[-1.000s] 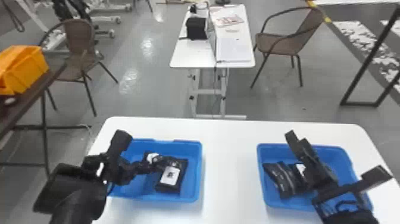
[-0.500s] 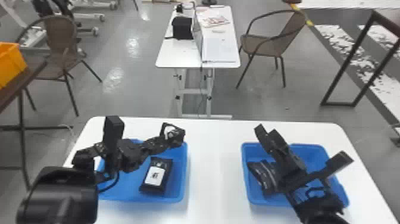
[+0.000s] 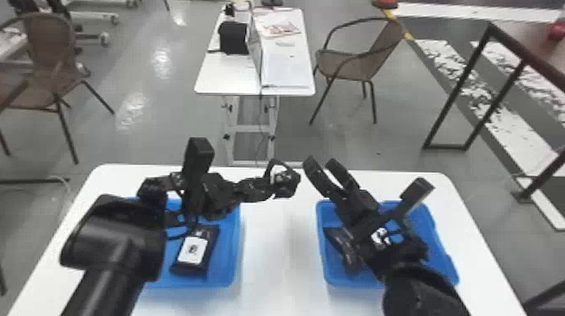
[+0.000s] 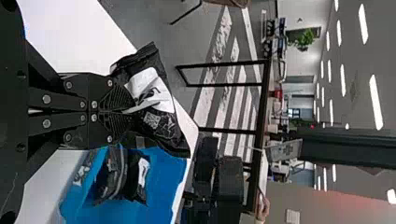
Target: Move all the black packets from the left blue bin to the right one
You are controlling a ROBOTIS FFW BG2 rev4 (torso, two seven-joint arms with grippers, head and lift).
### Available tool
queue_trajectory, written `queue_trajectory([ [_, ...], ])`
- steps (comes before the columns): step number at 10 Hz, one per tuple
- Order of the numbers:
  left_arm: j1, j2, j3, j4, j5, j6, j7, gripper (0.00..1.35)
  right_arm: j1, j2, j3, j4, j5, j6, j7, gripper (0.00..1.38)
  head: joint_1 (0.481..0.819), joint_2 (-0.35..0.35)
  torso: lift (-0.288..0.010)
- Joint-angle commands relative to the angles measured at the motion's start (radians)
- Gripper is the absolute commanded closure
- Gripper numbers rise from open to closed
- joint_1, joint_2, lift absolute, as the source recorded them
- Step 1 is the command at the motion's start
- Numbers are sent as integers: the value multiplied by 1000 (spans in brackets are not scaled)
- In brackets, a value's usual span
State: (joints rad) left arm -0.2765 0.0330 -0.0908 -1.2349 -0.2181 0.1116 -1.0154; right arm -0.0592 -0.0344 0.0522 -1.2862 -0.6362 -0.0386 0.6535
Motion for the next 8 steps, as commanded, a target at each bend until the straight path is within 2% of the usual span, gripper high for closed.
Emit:
queue_trajectory([
  [1,-33,-16,-33,40,-1,-9,-6,1216,-21,1,24,2,20,3,0,236,695,-76,0],
  [3,-56,-28,-59,63,16,-10,-6,1216,-30,5,47,10,30,23,0,240,695,-85,0],
  [5,-69,-30,-75,78,31,-13,-6,1216,-42,11,64,25,49,31,0,243,695,-85,0],
  [6,-69,-31,-75,78,34,-12,-6,1216,-45,14,64,31,59,46,0,305,695,-83,0],
  [7,-69,-31,-75,78,36,-13,-6,1216,-50,16,64,36,82,66,0,728,695,-80,0],
  [8,-70,-31,-76,78,43,-13,-6,1216,-53,16,64,38,104,78,-2,1006,695,-77,0],
])
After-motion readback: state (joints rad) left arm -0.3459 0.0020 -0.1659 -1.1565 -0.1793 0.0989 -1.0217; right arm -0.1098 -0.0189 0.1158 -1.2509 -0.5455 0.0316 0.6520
